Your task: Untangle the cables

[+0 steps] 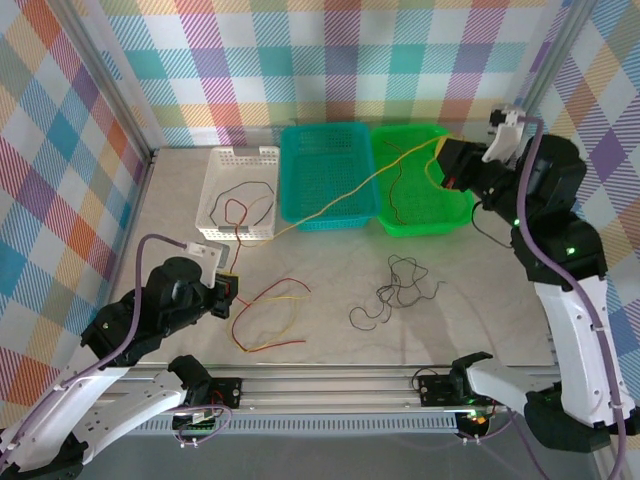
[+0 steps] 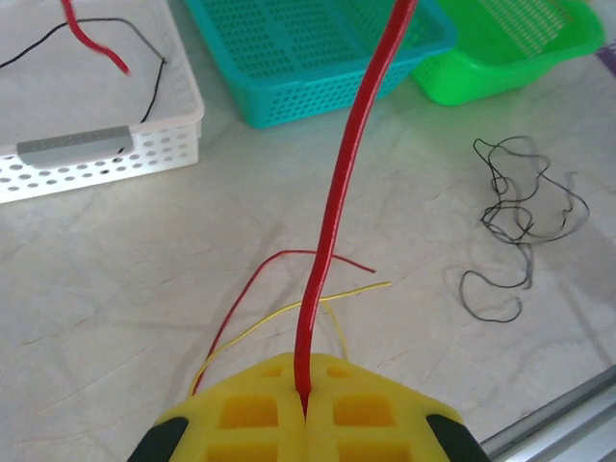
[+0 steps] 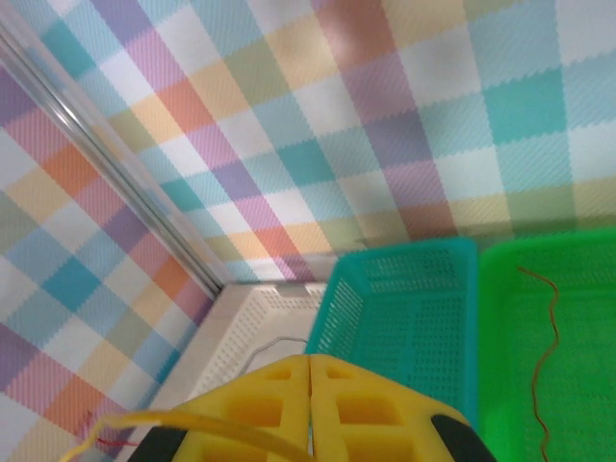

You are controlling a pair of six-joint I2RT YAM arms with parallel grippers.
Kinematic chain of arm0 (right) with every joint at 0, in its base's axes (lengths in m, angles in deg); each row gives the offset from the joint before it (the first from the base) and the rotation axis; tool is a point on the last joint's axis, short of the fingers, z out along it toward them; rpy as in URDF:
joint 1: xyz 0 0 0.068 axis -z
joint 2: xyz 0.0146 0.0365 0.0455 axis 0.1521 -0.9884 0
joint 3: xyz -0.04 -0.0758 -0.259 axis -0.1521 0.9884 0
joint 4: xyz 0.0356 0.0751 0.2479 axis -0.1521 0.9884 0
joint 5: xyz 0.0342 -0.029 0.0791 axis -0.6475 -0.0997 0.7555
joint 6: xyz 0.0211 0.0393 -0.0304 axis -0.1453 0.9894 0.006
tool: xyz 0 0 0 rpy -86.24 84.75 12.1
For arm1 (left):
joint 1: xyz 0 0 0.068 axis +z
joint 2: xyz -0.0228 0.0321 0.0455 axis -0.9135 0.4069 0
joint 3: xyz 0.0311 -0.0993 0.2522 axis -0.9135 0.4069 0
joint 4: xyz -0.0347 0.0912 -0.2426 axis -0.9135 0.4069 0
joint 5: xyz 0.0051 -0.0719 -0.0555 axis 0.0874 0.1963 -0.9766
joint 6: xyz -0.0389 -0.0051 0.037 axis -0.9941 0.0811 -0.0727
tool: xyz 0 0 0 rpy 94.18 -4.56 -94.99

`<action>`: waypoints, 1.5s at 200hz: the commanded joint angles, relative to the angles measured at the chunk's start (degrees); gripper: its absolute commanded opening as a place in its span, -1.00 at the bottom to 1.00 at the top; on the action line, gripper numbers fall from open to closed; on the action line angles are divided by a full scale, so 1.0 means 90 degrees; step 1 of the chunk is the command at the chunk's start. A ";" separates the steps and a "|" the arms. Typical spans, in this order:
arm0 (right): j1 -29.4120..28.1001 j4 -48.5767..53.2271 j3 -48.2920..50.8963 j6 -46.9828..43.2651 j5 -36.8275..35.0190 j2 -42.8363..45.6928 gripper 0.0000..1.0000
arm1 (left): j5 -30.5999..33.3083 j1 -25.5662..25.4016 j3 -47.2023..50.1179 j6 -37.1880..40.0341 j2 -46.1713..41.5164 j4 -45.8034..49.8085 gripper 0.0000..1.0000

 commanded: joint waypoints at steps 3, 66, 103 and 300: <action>-0.0009 0.0520 -0.1064 -0.0056 0.0322 -0.0295 -1.00 | 0.0321 0.0070 0.0171 -0.0029 -0.0095 -0.0151 -1.00; -0.0008 0.1825 -0.4120 -0.0127 0.0642 -0.1616 -1.00 | 0.0726 0.0094 0.0208 -0.0167 0.0355 -0.0006 -1.00; -0.0004 0.2311 -0.5489 -0.0188 0.0484 -0.2083 -1.00 | 0.0818 0.0196 0.0211 -0.0230 0.0784 0.0093 -1.00; -0.0019 0.1503 -0.3275 -0.0224 0.1101 -0.0610 -1.00 | -0.0448 0.1156 -0.0529 -0.0427 0.2061 -0.0033 -1.00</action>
